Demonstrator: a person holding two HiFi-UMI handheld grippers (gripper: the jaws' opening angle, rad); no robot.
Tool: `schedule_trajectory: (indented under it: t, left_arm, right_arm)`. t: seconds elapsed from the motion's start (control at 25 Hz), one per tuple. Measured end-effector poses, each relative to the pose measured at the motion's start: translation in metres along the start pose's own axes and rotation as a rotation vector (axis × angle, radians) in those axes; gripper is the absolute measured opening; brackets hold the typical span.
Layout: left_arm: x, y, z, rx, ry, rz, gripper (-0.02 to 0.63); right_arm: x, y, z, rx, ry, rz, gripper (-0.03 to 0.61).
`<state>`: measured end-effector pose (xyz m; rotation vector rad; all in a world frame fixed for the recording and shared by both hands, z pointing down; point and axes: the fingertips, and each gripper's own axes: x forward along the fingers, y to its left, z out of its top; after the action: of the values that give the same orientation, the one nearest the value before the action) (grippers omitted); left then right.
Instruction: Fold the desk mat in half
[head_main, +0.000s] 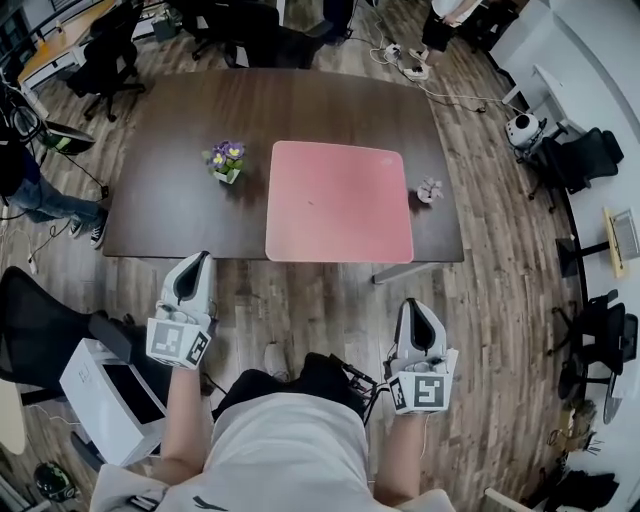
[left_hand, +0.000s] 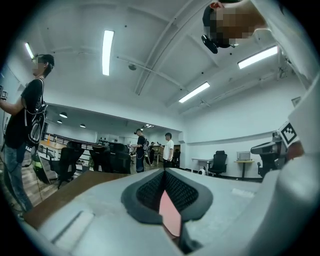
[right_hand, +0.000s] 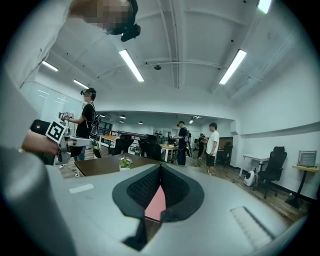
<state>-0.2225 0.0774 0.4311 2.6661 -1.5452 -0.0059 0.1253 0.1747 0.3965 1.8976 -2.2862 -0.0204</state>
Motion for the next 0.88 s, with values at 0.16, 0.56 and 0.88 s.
schedule_trajectory:
  t: [0.16,0.56,0.88]
  left_arm:
    - [0.006,0.013,-0.006,-0.018,0.004,-0.001,0.005]
    - [0.051,0.028,-0.019,-0.050,0.011,0.034,0.005]
    - [0.118,0.053,-0.017,-0.050,0.004,0.091,0.005]
  right_arm:
    - [0.006,0.010,-0.008,-0.003,0.034,-0.007,0.003]
    - [0.060,-0.011,-0.021,-0.008,0.082,0.028,0.002]
    - [0.136,-0.064,-0.021,-0.014,0.076,0.029,0.002]
